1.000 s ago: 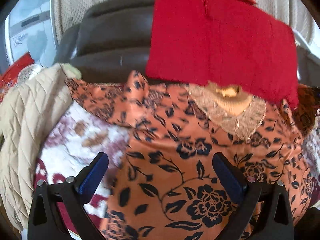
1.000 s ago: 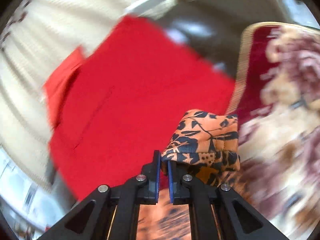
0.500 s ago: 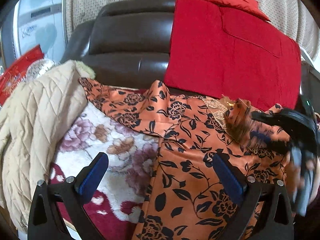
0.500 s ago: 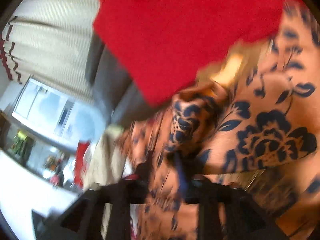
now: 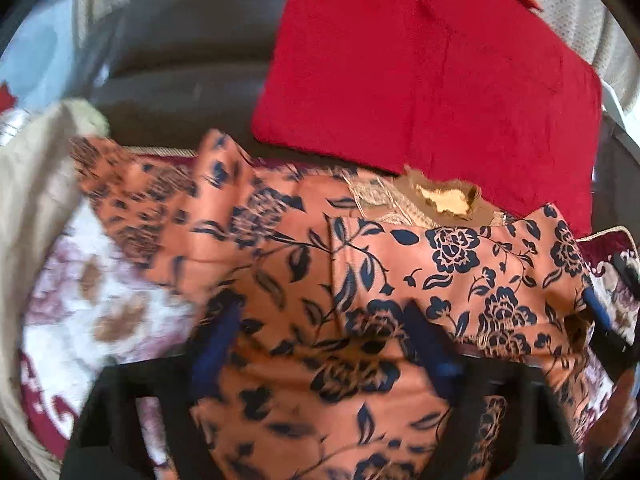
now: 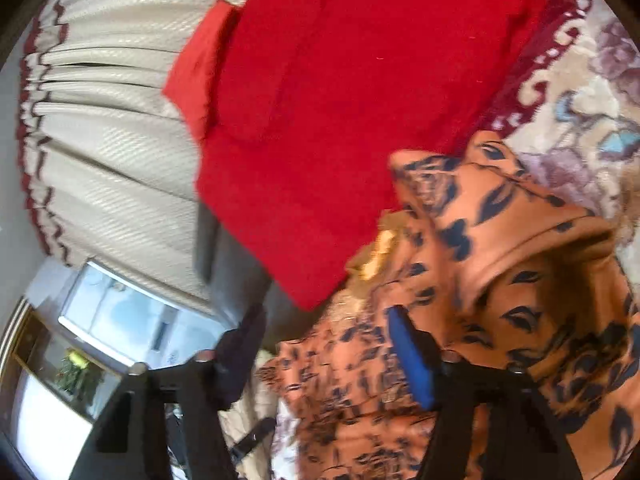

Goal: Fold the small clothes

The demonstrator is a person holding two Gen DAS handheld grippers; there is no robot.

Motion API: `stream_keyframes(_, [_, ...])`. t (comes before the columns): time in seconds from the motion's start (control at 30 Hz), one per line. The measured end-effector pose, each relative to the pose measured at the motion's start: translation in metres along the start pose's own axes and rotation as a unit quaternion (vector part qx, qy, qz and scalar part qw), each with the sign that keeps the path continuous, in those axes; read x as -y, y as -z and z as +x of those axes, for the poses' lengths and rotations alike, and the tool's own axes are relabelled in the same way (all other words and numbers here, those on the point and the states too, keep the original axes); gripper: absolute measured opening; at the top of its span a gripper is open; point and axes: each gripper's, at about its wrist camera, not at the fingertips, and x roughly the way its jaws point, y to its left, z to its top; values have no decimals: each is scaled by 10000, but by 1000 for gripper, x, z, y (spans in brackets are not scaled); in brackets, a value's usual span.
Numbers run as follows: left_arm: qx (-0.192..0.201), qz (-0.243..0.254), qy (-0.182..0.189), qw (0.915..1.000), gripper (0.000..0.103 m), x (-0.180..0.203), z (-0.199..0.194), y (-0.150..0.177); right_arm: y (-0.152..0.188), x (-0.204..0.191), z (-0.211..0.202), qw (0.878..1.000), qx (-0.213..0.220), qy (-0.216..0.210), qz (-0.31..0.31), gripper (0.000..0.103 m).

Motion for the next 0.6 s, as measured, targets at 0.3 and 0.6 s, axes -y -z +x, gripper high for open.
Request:
stream_keyframes(0.3, [-834,122,276,9961,18,23,73,-14,-7,-4,13,9996,8,180,-202,57])
stream_keyframes(0.6, [-218,1168,-46,9929,13,12,6,-53,15,-19,17,9970,-159,471,-600,57])
